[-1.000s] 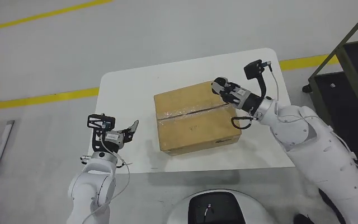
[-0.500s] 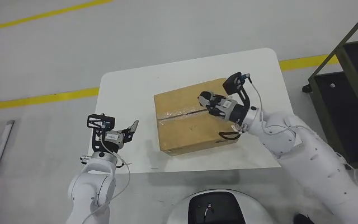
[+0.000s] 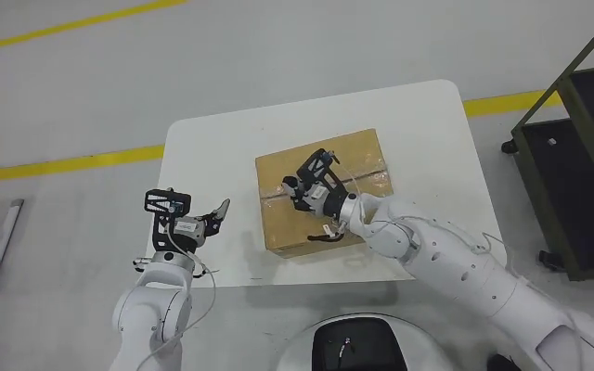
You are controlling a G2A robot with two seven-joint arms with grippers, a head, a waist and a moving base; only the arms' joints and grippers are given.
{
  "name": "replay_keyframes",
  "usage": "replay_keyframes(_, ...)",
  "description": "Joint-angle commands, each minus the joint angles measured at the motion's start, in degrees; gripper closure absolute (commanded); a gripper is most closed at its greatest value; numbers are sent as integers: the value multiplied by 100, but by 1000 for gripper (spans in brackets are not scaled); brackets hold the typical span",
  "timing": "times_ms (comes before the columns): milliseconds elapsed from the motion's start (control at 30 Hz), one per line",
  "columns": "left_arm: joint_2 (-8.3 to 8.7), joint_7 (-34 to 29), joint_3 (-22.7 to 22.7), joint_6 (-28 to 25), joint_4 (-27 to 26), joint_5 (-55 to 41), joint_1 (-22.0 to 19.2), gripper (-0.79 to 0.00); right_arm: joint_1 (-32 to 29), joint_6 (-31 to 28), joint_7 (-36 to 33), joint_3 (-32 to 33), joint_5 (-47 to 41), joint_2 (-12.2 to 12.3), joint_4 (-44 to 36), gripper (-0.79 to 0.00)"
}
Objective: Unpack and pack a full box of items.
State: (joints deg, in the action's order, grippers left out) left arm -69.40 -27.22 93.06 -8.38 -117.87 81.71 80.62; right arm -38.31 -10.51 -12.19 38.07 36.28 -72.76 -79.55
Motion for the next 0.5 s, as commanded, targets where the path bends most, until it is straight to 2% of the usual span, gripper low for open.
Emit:
replay_keyframes(0,0,0,0,0,0,0,0,-785,-37,17,-6,27,48,-9,50,0)
replay_keyframes(233,0,0,0,0,0,0,0,-785,-461,144,-181,451,259,102,-149,0)
replay_keyframes(467,0,0,0,0,0,0,0,-785,-988,282,-371,1061,511,274,-679,0)
